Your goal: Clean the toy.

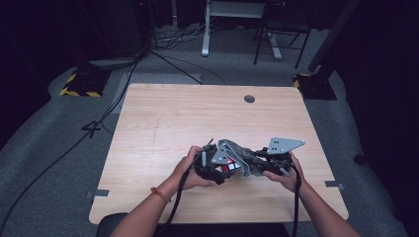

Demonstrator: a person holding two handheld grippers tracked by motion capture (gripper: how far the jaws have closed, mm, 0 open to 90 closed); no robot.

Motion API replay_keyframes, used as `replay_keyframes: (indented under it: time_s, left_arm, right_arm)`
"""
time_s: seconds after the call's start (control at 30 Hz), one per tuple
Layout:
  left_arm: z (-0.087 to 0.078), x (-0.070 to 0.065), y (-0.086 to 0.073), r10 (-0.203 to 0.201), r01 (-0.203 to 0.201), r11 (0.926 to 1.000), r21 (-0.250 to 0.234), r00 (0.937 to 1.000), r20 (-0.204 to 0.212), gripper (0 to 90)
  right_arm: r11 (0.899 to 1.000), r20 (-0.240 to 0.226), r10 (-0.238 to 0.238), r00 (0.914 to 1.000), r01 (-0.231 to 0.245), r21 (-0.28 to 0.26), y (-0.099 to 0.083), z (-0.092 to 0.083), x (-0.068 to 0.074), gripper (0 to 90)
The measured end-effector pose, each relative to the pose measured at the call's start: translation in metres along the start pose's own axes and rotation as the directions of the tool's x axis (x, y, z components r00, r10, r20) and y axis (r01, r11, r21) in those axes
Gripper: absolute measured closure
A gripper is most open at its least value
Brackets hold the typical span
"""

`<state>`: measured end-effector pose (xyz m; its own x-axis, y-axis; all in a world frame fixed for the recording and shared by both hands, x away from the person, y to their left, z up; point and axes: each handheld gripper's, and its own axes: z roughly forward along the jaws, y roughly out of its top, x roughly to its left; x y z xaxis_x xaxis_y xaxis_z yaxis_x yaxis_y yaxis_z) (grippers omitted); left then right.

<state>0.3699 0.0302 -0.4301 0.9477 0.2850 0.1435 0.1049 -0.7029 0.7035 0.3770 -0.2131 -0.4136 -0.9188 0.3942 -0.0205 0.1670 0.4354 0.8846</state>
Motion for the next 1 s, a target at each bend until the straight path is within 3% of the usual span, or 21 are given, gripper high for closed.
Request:
replay_keyframes:
  time_s: [0.13, 0.47, 1.0]
  left_arm:
    - [0.005, -0.002, 0.0, 0.014, -0.014, 0.9996, 0.025, 0.9999, 0.004, 33.3]
    - [0.015, -0.006, 0.001, 0.033, -0.031, 0.9968, 0.074, 0.9994, -0.013, 32.9]
    - [-0.006, 0.0, 0.002, 0.02, -0.02, 0.9998, 0.01, 0.9989, -0.043, 33.3]
  right_arm:
    - [1.0, -0.027, -0.013, 0.9996, 0.012, -0.007, 0.002, 0.003, 0.006, 78.3]
    - [0.999, -0.026, -0.046, 0.9986, 0.047, 0.007, 0.005, 0.007, 0.016, 78.2]
    - [0.998, 0.029, -0.018, 0.9994, 0.016, 0.064, -0.003, 0.006, -0.002, 78.0]
